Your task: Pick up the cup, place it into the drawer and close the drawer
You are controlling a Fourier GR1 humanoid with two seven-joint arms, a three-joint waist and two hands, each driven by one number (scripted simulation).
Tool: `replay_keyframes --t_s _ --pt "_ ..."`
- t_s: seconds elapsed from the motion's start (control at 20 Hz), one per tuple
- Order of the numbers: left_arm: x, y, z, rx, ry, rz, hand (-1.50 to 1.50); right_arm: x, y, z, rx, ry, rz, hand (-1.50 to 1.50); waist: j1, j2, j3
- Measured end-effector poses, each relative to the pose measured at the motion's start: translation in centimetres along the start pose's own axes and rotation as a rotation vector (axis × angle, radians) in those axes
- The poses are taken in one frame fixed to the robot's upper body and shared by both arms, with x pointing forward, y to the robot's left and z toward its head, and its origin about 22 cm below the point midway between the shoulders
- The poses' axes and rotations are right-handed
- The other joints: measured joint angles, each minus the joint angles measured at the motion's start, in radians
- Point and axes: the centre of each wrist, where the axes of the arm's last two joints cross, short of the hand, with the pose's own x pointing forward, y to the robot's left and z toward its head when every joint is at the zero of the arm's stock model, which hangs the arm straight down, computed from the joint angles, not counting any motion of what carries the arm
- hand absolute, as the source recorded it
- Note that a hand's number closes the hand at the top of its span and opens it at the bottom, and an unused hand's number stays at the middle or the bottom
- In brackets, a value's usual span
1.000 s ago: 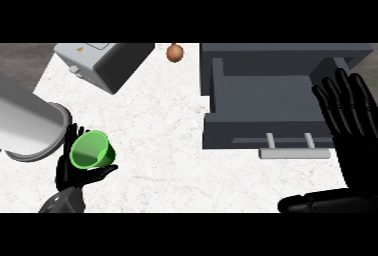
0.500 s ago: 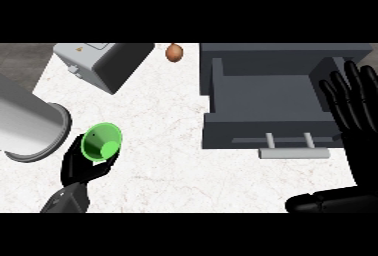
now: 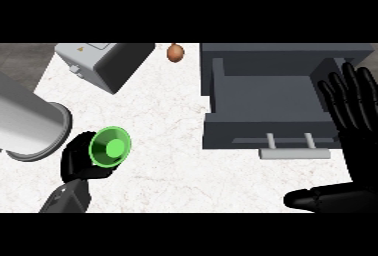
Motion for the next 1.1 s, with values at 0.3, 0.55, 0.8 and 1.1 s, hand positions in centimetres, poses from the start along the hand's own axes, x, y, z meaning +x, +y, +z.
replay_keyframes --t_s 0.3,0.55,0.8,1.1 --pt "0.1 -1.7 -0.3 -0.054 -0.047 0.01 1.5 0.1 -0.2 -0.2 0.003 0.007 0.004 -1.5 0.004 -0.002 0.0" --pt "1.1 -3.9 -2.0 -0.131 -0.108 0.059 1.5 0.0 -0.8 0.0 -0.005 0.008 0.007 -1.5 0.007 -0.004 0.001" --pt "3.6 -6.5 -3.9 -0.259 -0.143 0.087 1.5 0.0 -1.3 0.5 -0.011 0.02 0.011 -1.5 0.012 -0.006 0.002" --pt "8.1 -11.6 -5.9 -0.342 -0.17 0.134 1.5 -0.1 -1.3 0.8 -0.015 0.024 0.0 -1.5 0.013 -0.006 0.002"
